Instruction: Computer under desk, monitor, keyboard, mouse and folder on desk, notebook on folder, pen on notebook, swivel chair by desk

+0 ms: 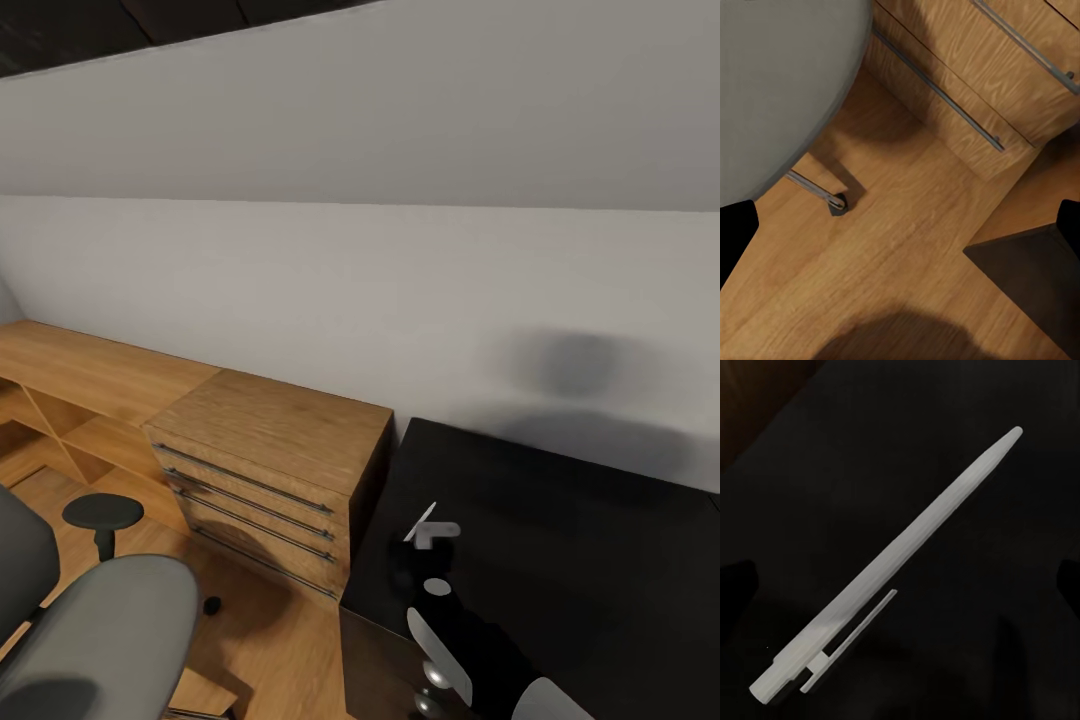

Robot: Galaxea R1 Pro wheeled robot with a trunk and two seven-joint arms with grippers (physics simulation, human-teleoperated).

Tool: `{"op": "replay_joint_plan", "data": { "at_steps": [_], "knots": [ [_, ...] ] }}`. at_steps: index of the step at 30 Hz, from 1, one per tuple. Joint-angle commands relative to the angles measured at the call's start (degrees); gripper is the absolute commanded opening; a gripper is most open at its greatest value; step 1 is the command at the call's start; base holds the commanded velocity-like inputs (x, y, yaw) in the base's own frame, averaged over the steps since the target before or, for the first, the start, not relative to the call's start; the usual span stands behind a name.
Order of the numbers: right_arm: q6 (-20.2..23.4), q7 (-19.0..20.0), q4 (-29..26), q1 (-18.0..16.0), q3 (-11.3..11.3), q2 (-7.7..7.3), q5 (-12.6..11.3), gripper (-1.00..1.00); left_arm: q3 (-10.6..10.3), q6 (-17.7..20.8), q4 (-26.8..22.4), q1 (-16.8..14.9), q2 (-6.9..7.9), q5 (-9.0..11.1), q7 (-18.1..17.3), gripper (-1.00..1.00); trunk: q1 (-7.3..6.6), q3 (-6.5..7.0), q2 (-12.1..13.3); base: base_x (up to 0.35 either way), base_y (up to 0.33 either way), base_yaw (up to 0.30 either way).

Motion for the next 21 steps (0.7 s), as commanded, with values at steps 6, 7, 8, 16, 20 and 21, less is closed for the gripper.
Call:
{"op": "replay_joint_plan", "data": {
  "at_steps": [6,7,8,16,20,21],
  "knots": [
    [1.3,3.0,-0.1,-0.1,0.2,-0.04,-0.2,1.00,-0.2,-0.4,-0.1,0.0,0.06,0.5,0.1,1.00,0.01,-0.05,0.0,0.000,0.000,0.000],
    [1.5,3.1,-0.1,-0.1,0.2,-0.04,-0.2,1.00,-0.2,-0.4,-0.1,0.0,0.06,0.5,0.1,1.00,0.01,-0.05,0.0,0.000,0.000,0.000],
    [1.8,3.2,-0.1,-0.1,0.2,-0.04,-0.2,1.00,-0.2,-0.4,-0.1,0.0,0.06,0.5,0.1,1.00,0.01,-0.05,0.0,0.000,0.000,0.000],
    [2.6,3.6,-0.1,-0.1,0.1,-0.12,-0.2,1.00,-0.2,-0.4,-0.1,0.0,0.06,0.5,0.2,1.00,0.01,-0.05,0.0,0.000,0.000,0.000],
    [2.7,3.6,-0.1,-0.1,-1.0,-0.12,-0.2,1.00,-0.2,-0.4,-0.1,0.0,0.06,0.5,0.2,1.00,0.01,-0.05,0.0,0.000,0.000,0.000],
    [2.7,3.6,-0.1,-0.1,-1.7,-0.12,-0.1,1.00,-0.2,-0.4,-0.1,0.0,0.06,0.5,0.2,1.00,0.22,-0.23,-0.4,0.000,0.000,0.000]
  ]
}}
